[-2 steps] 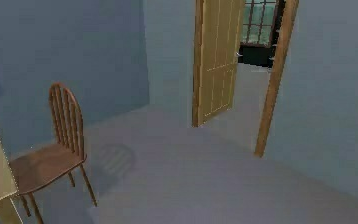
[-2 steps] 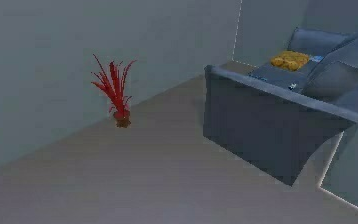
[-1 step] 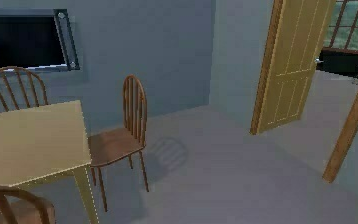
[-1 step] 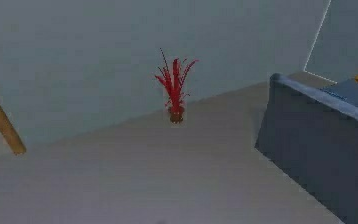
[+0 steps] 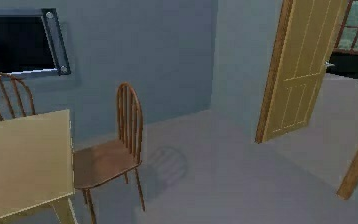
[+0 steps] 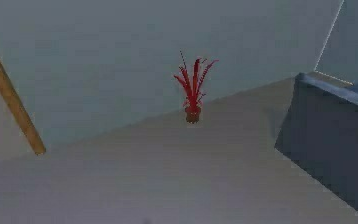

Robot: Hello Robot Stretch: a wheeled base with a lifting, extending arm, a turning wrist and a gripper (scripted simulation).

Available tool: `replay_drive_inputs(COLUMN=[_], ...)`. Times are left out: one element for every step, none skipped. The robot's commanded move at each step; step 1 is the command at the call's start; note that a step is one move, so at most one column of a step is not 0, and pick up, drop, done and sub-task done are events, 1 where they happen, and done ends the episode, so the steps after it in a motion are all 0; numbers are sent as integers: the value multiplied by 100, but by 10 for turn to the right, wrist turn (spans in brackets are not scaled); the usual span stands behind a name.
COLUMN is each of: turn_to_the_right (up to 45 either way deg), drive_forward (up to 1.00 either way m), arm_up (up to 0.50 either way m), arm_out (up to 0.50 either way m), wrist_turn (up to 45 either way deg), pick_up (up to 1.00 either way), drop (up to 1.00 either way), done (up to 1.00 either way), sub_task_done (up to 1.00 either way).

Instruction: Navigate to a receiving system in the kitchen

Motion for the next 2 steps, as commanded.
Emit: replay_drive_inputs(turn_to_the_right=[360,0], drive_forward=[0,100], arm_up=[0,0], arm_out=[0,0], wrist_turn=[0,0], pick_up=[0,0], drop=[0,0], done=[0,0], sub_task_done=[0,0])
